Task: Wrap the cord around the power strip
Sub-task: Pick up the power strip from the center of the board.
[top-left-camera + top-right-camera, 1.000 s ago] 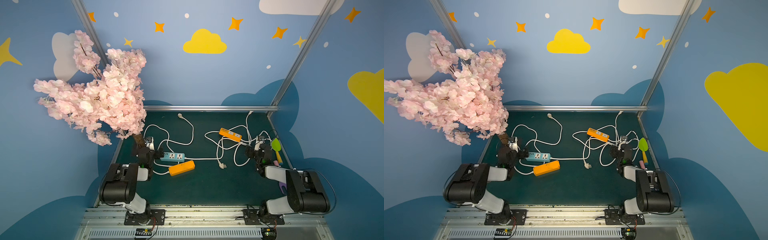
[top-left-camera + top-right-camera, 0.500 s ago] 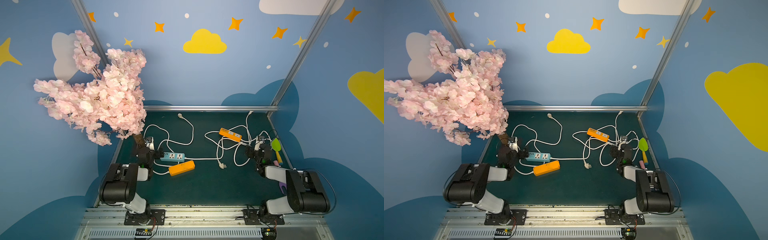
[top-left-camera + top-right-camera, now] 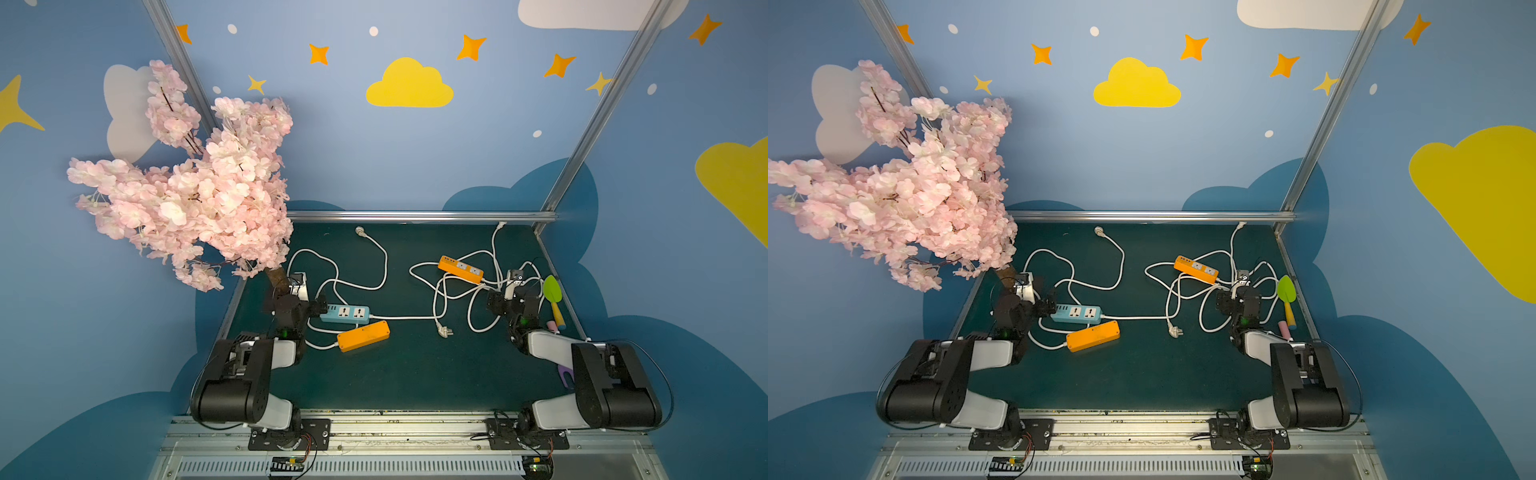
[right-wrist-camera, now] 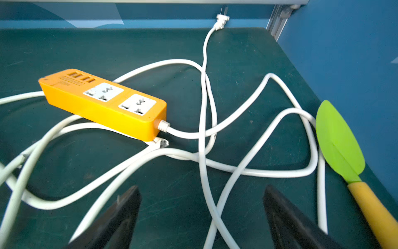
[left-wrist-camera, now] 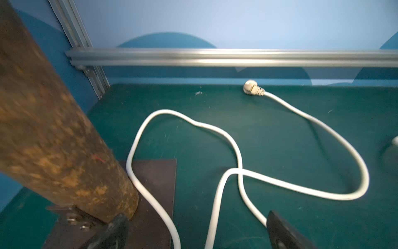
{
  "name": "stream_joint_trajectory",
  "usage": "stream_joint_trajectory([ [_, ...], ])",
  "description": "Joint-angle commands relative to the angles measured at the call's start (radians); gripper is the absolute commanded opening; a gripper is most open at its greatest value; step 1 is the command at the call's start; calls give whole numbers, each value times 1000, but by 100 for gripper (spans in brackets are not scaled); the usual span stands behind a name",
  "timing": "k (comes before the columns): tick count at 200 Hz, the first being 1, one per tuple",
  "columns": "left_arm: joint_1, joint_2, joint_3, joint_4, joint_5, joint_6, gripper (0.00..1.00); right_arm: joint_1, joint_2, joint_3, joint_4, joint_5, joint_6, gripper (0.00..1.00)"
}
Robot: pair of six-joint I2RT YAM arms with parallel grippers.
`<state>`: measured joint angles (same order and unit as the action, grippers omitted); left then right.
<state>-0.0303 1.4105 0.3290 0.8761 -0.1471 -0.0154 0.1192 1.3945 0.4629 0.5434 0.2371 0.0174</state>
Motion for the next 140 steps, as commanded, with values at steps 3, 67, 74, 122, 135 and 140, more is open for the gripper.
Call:
stream_joint_trajectory([
  [3,-75,-156,51,-246,-256,-28,100,33,-167,166,-336,90,129,91],
  [67,-126,-405,299,-868,-187,-534,100,-50,-261,369,-843,-451,623,82],
  [74,-112,-427,305,-906,-125,-637,100,-47,-272,356,-808,-502,617,80],
  [122,-24,-521,341,-972,145,-560,93,72,-227,474,-1009,-452,642,77],
  [135,-27,-475,440,-1127,168,-512,88,160,-194,511,-1075,-411,645,77],
  [140,-30,-452,473,-1180,180,-493,87,198,-177,531,-1108,-401,636,77],
])
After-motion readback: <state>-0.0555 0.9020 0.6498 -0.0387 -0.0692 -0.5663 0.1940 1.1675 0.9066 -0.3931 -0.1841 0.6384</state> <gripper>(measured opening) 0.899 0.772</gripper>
